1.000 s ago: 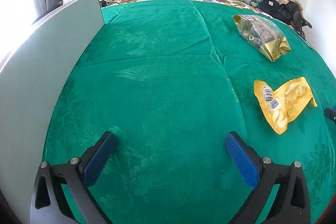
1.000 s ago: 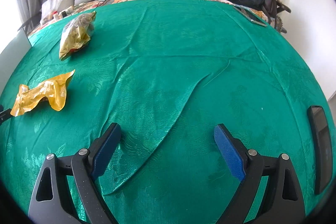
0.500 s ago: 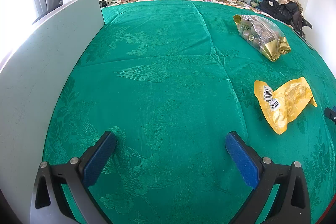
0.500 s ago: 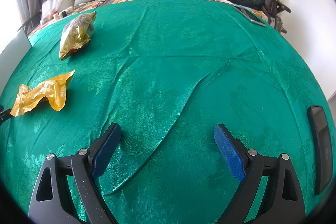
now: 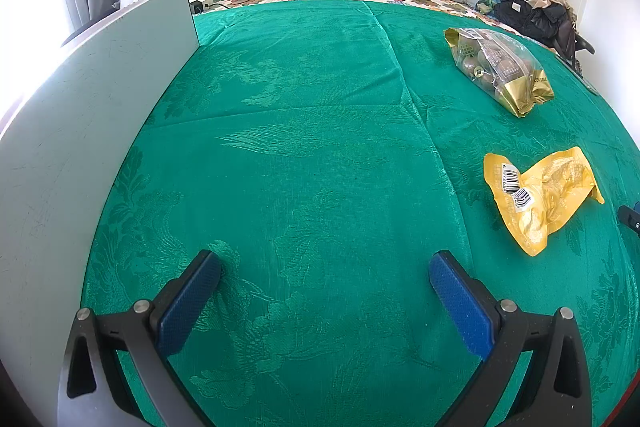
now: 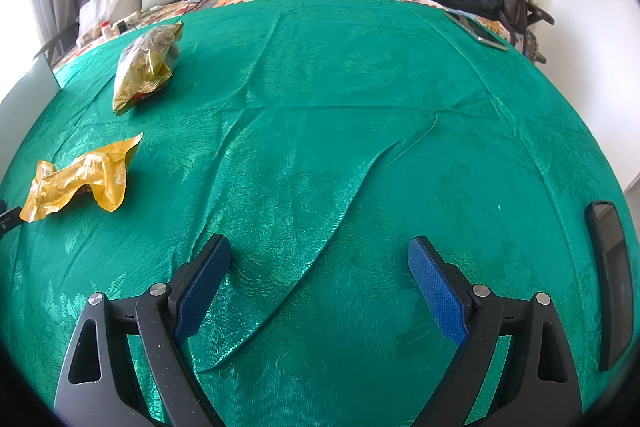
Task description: Organize snacks
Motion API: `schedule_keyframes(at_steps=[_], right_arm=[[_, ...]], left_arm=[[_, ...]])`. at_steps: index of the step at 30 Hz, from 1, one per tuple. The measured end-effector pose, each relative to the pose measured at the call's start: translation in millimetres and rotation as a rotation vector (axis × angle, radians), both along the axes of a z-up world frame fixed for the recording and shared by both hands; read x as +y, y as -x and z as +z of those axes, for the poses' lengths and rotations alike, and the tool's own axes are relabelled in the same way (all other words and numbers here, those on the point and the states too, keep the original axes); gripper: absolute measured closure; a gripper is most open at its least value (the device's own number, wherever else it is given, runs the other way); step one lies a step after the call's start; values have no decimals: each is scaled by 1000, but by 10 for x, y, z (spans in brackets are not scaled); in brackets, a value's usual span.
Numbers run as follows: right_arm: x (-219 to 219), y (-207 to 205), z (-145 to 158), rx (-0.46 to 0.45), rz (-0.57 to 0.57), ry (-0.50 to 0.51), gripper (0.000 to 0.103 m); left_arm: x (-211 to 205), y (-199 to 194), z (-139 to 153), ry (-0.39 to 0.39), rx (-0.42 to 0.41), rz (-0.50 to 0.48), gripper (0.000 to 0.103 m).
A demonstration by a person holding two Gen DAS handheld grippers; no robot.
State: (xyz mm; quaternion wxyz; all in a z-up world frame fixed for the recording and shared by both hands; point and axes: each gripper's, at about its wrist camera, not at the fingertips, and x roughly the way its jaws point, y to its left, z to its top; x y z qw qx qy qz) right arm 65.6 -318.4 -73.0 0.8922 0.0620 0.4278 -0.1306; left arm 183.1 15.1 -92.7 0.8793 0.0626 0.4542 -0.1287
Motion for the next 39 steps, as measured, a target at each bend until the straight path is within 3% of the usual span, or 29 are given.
schedule_keyframes(at_steps=[11,14,16,19,22,25,27,29,32,34,39], right_arm=[[-1,1,-2,0,0,0,11],[-2,1,-1,1,0,0,11],[-1,0,1,0,0,0,11],[-3,1,-1,0,0,0,11],[-3,2,-1,1,0,0,11],[-3,2,-1,1,0,0,11],[-3,0,1,1,0,0,11],[-4,0,2,1,0,0,11],[-4,1,0,1,0,0,11],[-5,0,3,1,0,-1,11],[-6,1,-1,1,0,0,11]], left_arm=[[5,6,7,2,7,-11,0],[-21,16,57,0,71,-124,3],[-72,63,211,59,81,-217,9],[-403,124,507,101,80,-410,9],[-959,142,619,56,130,-615,8],[-1459,62,452,-43,190,-679,8],[-1677,-66,273,-89,228,-637,8],[-1754,-147,231,-88,186,-567,12],[-1634,-271,212,17,201,-410,47],[-1475,-278,206,55,190,-303,57],[-931,-203,213,81,141,-37,57]])
